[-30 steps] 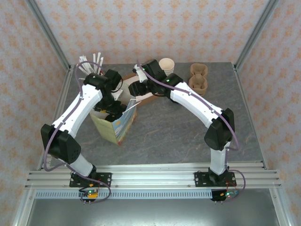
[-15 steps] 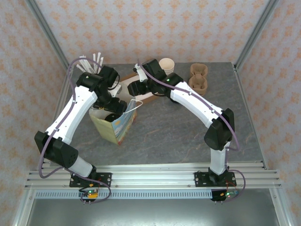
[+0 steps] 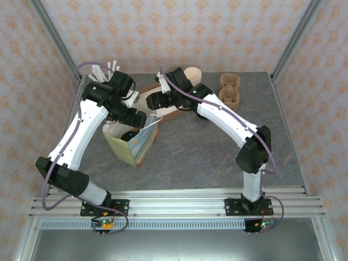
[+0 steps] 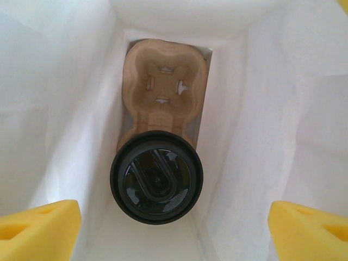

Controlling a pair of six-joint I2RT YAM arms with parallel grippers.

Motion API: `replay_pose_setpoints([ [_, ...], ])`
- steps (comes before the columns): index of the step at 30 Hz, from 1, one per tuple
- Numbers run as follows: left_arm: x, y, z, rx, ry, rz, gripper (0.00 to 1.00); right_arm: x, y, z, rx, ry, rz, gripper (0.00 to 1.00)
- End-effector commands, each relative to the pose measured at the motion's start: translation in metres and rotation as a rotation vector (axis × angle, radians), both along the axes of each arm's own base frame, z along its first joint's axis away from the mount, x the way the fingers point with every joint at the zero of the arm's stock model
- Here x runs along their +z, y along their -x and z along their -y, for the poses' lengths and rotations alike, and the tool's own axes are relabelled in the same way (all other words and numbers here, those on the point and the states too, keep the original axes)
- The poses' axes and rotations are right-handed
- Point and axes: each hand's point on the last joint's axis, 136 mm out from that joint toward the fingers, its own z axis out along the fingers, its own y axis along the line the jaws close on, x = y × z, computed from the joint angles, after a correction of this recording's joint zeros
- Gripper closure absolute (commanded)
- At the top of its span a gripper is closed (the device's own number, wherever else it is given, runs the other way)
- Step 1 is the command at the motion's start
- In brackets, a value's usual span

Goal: Pack the takeout coffee

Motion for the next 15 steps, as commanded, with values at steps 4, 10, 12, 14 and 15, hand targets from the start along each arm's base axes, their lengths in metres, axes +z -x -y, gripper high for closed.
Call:
replay_pose_setpoints([
  [4, 0.026, -0.001, -0.004, 0.029, 0.026, 0.087, 0.11, 0.02, -0.001, -0.002, -0.023, -0.029, 0.025, 0.21],
  [10, 0.05, -0.007, 0.0, 0.037, 0.086, 0.198, 0.12, 0.039, -0.001, 0.003, -0.057, -0.064, 0.059, 0.16],
  [12, 0.057, -0.009, 0.0, 0.045, 0.095, 0.229, 0.13, 0.044, -0.003, 0.004, -0.074, -0.075, 0.072, 0.14],
  [14, 0.065, -0.011, 0.0, 0.05, 0.104, 0.262, 0.14, 0.05, -0.006, 0.006, -0.09, -0.085, 0.082, 0.14],
  [15, 0.069, -0.013, 0.0, 0.053, 0.109, 0.279, 0.15, 0.053, -0.007, 0.006, -0.099, -0.09, 0.09, 0.13],
])
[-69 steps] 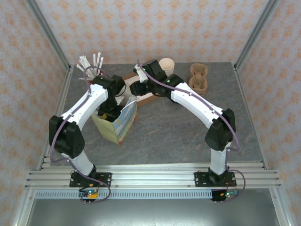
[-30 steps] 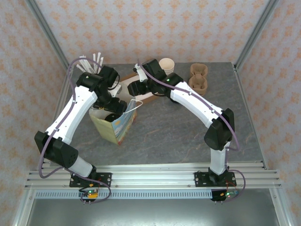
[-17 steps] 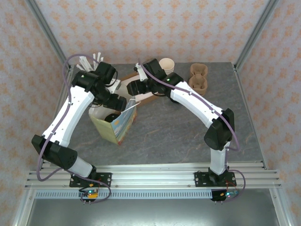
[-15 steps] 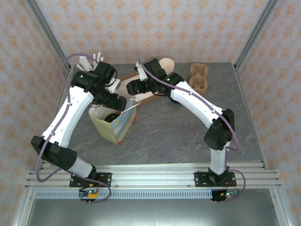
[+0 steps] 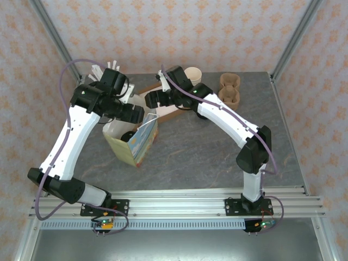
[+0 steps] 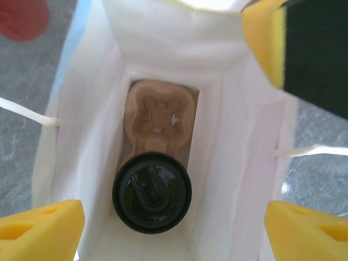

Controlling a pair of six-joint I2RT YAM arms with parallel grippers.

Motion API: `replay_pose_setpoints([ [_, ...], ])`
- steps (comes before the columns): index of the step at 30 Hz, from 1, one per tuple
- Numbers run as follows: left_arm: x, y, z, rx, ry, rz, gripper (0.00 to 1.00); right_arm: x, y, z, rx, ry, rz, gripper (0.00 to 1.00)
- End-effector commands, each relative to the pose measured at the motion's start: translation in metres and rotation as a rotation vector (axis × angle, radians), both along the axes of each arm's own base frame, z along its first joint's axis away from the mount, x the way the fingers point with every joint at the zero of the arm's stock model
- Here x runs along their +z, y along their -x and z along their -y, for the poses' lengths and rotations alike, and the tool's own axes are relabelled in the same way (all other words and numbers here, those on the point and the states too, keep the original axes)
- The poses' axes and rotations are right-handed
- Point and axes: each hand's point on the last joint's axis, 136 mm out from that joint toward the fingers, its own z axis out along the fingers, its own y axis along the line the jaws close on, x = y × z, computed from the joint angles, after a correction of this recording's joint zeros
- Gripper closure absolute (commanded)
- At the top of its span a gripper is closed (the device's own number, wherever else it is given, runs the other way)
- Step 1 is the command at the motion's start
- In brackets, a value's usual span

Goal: Pack the takeout coffee

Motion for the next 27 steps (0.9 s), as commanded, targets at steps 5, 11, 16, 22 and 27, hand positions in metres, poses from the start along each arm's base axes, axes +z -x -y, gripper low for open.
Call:
replay_pose_setpoints([
  [5, 0.058, -0.016, -0.01, 0.08, 0.042, 0.233, 0.17, 0.073, -0.013, 0.011, -0.126, -0.109, 0.156, 0.12],
  [11, 0.108, -0.024, -0.044, 0.279, 0.033, 0.496, 0.18, 0.125, -0.023, 0.035, -0.252, -0.174, 0.309, 0.11],
  [16, 0.096, -0.043, -0.099, 0.528, 0.004, 0.487, 0.2, 0.14, -0.014, 0.064, -0.298, -0.18, 0.389, 0.1],
  [22, 0.052, -0.083, -0.163, 0.753, 0.123, 0.385, 0.27, 0.112, 0.0, 0.092, -0.334, -0.129, 0.368, 0.1],
  [27, 0.005, -0.115, -0.213, 0.897, 0.183, 0.284, 0.27, 0.097, 0.016, 0.106, -0.31, -0.088, 0.366, 0.1],
])
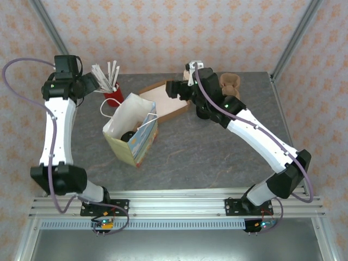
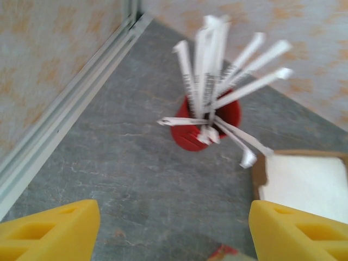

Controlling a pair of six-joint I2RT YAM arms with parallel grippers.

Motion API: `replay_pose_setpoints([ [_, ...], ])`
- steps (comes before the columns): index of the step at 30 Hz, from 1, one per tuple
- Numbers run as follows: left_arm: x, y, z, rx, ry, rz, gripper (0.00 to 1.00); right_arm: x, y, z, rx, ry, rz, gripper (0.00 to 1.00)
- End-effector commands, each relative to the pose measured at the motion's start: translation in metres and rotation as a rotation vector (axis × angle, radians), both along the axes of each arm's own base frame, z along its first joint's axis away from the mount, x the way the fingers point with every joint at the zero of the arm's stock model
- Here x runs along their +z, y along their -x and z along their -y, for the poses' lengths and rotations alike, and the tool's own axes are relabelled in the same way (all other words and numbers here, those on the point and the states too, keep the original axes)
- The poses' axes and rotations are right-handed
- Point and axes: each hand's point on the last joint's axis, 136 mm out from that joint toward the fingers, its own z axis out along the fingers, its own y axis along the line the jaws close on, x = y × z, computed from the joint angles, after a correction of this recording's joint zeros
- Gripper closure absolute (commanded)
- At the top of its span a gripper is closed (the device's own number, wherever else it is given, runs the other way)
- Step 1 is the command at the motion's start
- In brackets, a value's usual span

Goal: Pack the takeout coffee

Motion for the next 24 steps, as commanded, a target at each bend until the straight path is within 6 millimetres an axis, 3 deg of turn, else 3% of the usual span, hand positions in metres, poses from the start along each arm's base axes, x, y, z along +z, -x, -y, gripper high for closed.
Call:
replay_pose_setpoints([
  [1, -0.021, -0.023, -0.02, 0.064, 0.125, 0.026, 0.27, 0.003, 0.007, 0.011, -0.002, 0.028, 0.04, 0.1],
  [5, -0.058, -0.048, -0.04, 0.093, 0.209, -0.008, 0.28, -0.011, 0.011, 0.017, -0.006, 0.057, 0.027, 0.1],
  [8, -0.078, -0.066, -0.039, 0.059, 0.251, -0.042, 0.29, -0.018, 0.009, 0.016, -0.006, 0.076, 0.02, 0.1],
  [16, -0.098, -0.091, -0.038, 0.002, 0.292, -0.069, 0.3, -0.034, 0.002, 0.003, 0.029, 0.099, -0.017, 0.1],
  [24, -0.114, -0.096, -0.033, -0.019, 0.328, -0.099, 0.59, -0.047, -0.005, -0.008, 0.048, 0.12, -0.048, 0.1],
])
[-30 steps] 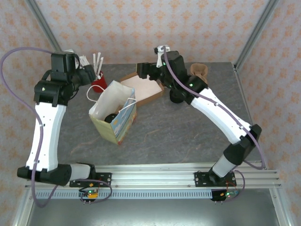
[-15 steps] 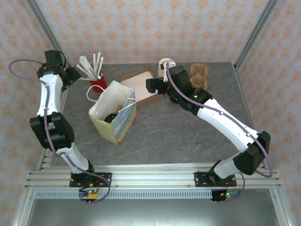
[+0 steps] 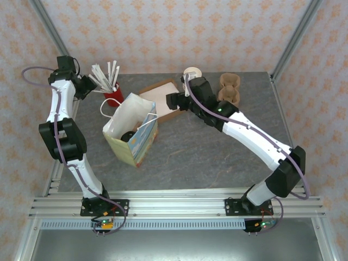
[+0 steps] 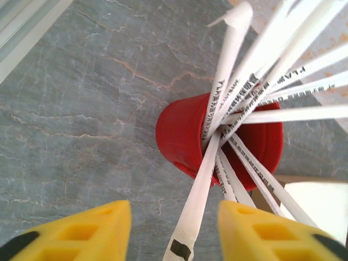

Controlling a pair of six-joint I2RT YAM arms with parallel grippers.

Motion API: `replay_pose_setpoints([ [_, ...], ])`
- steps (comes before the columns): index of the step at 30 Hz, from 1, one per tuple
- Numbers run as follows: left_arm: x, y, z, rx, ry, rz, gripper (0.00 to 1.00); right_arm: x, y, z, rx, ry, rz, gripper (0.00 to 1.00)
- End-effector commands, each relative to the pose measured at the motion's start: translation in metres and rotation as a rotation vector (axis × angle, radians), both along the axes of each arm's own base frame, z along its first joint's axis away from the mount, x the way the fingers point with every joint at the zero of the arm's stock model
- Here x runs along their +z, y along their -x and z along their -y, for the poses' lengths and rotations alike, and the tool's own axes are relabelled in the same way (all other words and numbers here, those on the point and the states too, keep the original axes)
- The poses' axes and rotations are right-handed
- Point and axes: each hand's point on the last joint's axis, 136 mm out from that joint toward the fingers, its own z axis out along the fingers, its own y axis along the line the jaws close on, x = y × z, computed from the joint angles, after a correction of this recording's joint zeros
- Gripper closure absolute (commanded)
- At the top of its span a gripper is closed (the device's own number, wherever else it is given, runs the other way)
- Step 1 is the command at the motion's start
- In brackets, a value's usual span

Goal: Pack the takeout coffee

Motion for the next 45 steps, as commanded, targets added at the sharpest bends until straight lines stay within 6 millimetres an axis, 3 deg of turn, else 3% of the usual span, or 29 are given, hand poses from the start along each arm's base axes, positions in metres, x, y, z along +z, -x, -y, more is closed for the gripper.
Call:
replay_pose_setpoints([
  [1, 0.0, -0.008, 0.005, -0.023, 0.024, 0.016, 0.61, 0.012, -0.005, -0.006, 0.018, -0.009, 0.019, 0.1],
  [11, 0.006, -0.001, 0.008, -0.042, 0.017, 0.021, 0.82, 0.007, -0.007, -0.017, 0.047, -0.016, -0.017, 0.1],
  [17, 0.018, 0.002, 0.009, -0.048, 0.008, 0.04, 0.87, 0.008, -0.006, -0.015, 0.045, -0.013, -0.015, 0.1],
  [19, 0.04, 0.006, 0.011, -0.053, -0.009, 0.08, 0.89, 0.01, -0.005, -0.014, 0.043, -0.014, -0.011, 0.1],
  [25, 0.076, 0.023, 0.009, -0.054, -0.083, 0.116, 0.96, 0.01, -0.003, -0.011, 0.038, -0.011, -0.009, 0.1],
  [33, 0.126, 0.051, 0.015, -0.105, -0.164, 0.142, 0.96, 0.011, -0.003, -0.01, 0.038, -0.012, -0.012, 0.11],
  [40, 0.206, 0.117, 0.035, -0.153, -0.284, 0.253, 0.97, 0.018, -0.001, -0.004, 0.024, 0.003, 0.008, 0.1],
  [45, 0.25, 0.171, 0.086, -0.274, -0.243, 0.408, 1.0, 0.02, -0.002, 0.003, 0.01, 0.033, 0.03, 0.1],
])
